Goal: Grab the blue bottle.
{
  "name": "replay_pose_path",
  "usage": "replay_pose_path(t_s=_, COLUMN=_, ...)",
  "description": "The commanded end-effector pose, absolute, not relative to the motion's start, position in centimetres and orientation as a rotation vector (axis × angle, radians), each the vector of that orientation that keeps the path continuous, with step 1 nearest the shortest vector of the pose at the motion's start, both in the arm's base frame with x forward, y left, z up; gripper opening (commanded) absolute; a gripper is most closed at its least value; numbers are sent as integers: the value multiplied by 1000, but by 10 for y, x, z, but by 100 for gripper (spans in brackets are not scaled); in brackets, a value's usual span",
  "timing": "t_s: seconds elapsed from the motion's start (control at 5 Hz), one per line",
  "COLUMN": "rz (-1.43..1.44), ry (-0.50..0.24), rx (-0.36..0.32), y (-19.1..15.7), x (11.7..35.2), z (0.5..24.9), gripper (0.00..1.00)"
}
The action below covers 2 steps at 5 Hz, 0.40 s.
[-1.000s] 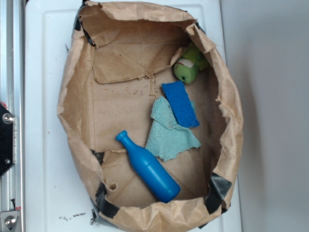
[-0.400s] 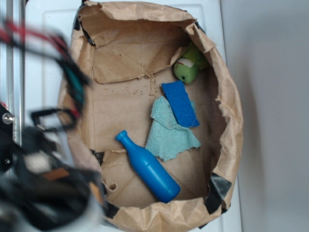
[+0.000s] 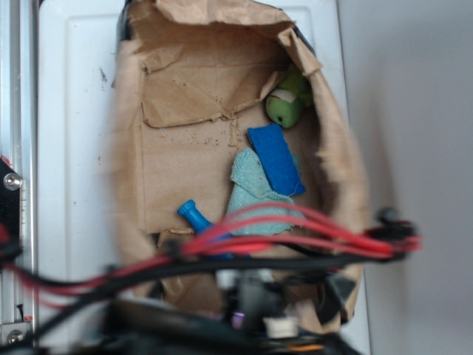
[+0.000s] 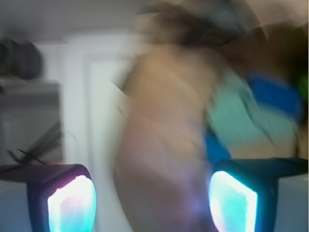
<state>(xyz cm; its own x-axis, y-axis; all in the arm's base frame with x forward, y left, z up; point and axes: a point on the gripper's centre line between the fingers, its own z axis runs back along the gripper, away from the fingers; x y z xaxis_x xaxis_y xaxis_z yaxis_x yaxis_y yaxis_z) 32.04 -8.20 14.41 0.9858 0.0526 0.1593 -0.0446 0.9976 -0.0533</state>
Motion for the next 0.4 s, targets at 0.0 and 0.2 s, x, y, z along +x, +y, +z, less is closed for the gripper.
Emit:
replay_pose_path(t_s=0.0, rz=32, ry=-238, rx=-208, y=-33, x=324, z=202, gripper=100)
replay_pose_path(t_s=0.2, rz=-32, ry=-255, rx=-239, y=-28, x=310, z=212, gripper=100)
